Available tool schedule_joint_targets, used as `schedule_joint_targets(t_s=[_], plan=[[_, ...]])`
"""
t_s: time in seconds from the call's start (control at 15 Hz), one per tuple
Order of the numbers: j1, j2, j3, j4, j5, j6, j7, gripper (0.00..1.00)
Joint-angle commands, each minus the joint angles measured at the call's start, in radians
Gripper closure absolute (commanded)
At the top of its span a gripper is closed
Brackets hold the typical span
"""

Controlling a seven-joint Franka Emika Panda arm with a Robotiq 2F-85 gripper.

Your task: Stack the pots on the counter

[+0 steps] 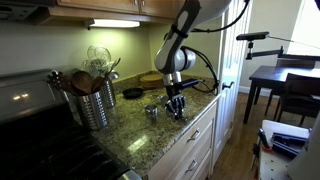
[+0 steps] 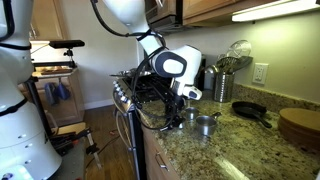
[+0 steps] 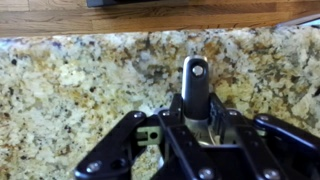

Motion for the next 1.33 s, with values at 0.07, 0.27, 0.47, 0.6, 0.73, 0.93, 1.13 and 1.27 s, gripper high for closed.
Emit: schedule_joint_targets(t_s=[0.07,0.27,0.47,0.6,0.73,0.93,1.13,1.27], plan=[[-0.013,-0.028,-0.002,-0.029,-0.016,0.023,0.035,0.93],[-0.013,-0.040,-0.008,-0.029,-0.019,0.018,0.046,0.93],[-0.011,-0.050,-0.013,-0.021,-0.022,0.011,0.055,0.93],[-0.011,-0.053,-0.011,-0.006,-0.018,0.006,0.055,0.93],[-0.011,-0.055,-0.007,0.010,-0.013,0.003,0.052,0.93],[-0.011,-0.056,-0.007,0.040,-0.012,0.001,0.053,0.93],[-0.013,-0.059,-0.009,0.059,-0.014,0.003,0.052,0.93],[-0.013,-0.063,-0.011,0.068,-0.017,0.004,0.053,0.93]])
